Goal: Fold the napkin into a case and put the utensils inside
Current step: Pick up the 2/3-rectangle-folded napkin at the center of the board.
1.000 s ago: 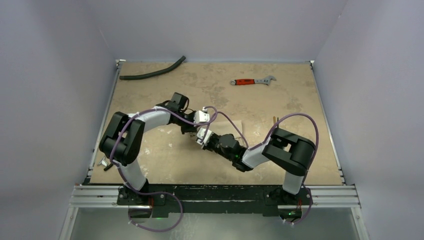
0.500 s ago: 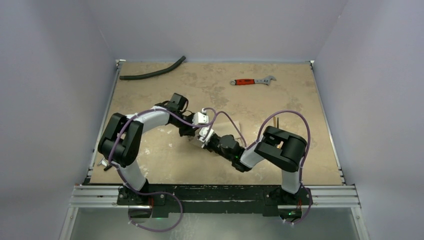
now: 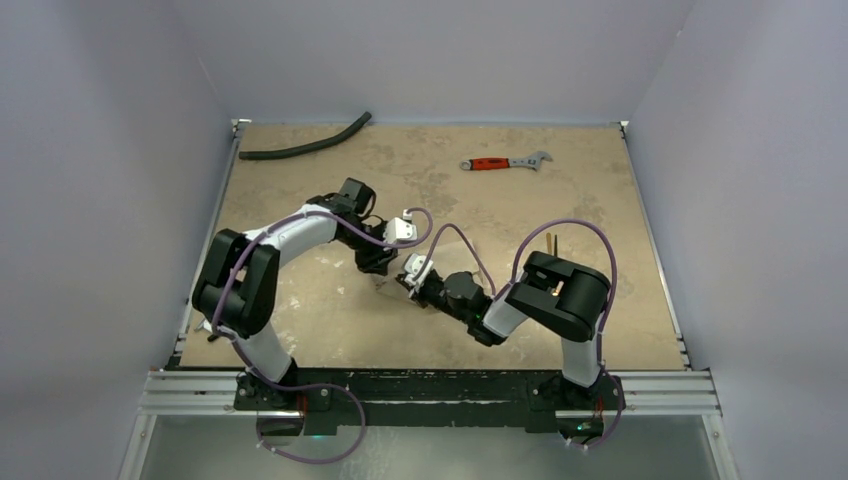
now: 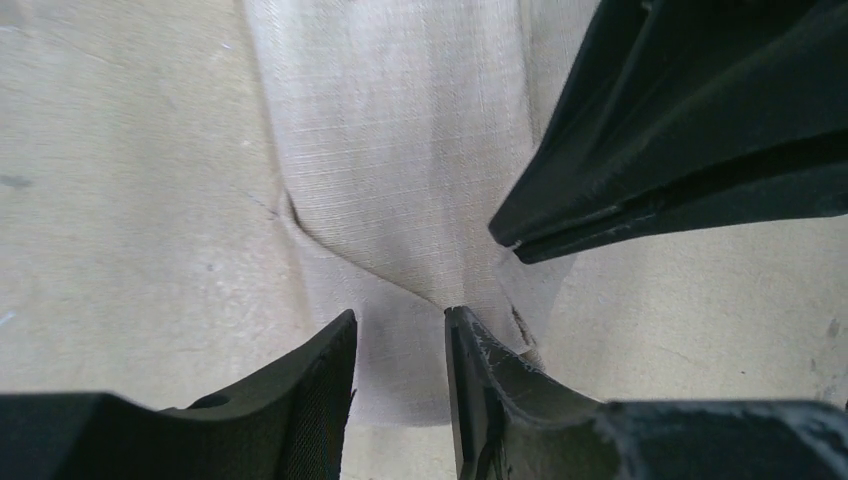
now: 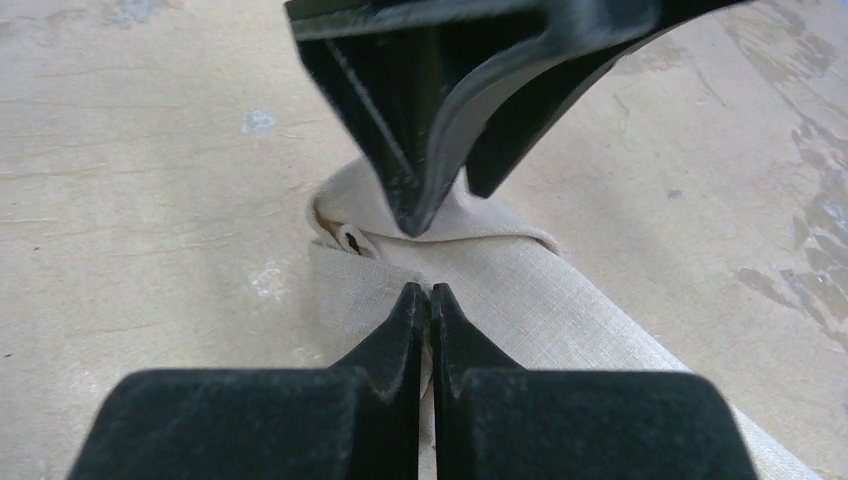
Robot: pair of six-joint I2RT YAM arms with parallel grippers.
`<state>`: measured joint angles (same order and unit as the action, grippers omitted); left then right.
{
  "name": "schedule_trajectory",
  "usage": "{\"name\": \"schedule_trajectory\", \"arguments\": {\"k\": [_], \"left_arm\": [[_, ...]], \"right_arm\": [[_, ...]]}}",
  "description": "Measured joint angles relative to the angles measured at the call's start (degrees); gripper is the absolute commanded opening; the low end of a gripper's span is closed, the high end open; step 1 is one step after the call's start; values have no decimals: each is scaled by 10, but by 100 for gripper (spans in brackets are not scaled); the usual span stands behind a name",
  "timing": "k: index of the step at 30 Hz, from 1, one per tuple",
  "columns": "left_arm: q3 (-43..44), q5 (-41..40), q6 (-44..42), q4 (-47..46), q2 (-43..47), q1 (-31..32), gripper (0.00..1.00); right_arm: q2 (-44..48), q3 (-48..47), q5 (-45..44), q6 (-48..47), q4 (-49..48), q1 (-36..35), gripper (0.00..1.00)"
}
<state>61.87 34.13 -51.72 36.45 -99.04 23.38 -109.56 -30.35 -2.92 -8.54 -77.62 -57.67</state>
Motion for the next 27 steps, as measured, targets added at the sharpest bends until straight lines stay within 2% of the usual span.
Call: {"name": "schedule_trajectory", "arguments": {"k": [5, 15, 27], "left_arm": [[14, 15, 18, 9, 30, 0, 33], [-6, 36, 8, 67, 93, 9, 33], [-51, 45, 7, 0, 87, 45, 34]], "right_arm": [[0, 7, 30, 5, -8, 0, 0], [-2, 18, 71, 23, -22, 9, 0], [-17, 37, 124, 56, -57, 26, 0]]}}
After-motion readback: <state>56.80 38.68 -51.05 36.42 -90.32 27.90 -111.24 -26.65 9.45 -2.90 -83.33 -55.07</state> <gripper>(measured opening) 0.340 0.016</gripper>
